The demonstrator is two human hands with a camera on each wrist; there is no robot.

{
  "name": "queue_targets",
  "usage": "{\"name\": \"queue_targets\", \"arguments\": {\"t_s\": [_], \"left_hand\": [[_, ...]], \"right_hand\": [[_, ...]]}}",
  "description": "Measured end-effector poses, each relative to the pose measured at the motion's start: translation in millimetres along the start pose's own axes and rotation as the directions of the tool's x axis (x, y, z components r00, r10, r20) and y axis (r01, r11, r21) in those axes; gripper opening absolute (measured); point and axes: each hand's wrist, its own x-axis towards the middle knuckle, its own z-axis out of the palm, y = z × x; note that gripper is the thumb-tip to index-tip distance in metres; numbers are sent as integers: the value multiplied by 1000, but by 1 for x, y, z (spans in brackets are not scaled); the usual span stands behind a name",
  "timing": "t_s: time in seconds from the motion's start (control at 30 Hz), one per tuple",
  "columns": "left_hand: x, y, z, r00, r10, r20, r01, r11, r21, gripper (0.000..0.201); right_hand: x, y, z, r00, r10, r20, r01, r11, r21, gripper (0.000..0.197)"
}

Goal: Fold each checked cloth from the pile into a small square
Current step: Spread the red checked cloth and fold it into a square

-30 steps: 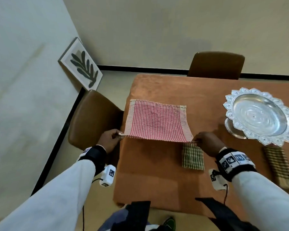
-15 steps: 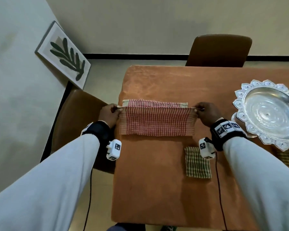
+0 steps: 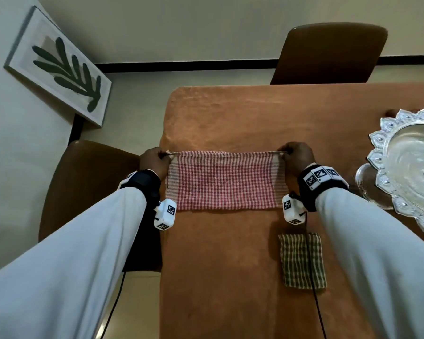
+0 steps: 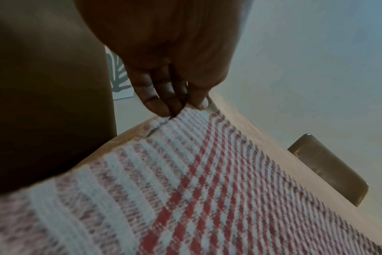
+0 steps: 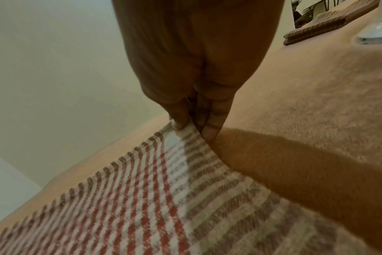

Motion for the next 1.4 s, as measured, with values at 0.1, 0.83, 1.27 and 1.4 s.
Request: {"name": "queue_targets", "arguments": {"t_s": [0.1, 0.83, 1.27, 1.4], "left_hand": [[6, -2, 4, 1000, -12, -25, 12, 1000, -6, 20], [-87, -5, 72, 799, 473, 370, -598, 562, 571, 82], [-123, -76, 51, 869, 304, 391, -488, 659, 572, 79], [-127, -48, 47, 949, 274, 155, -314, 852, 419, 70]], "right_hand": [[7, 2, 7, 1000, 27, 4, -27, 999, -39, 21], [-96, -23, 65, 900, -12, 436, 288, 767, -574, 96], [-120, 29, 50, 865, 10, 502, 327, 747, -579, 103], [-102, -2, 43, 900, 42, 434, 227, 804, -550, 92]]}}
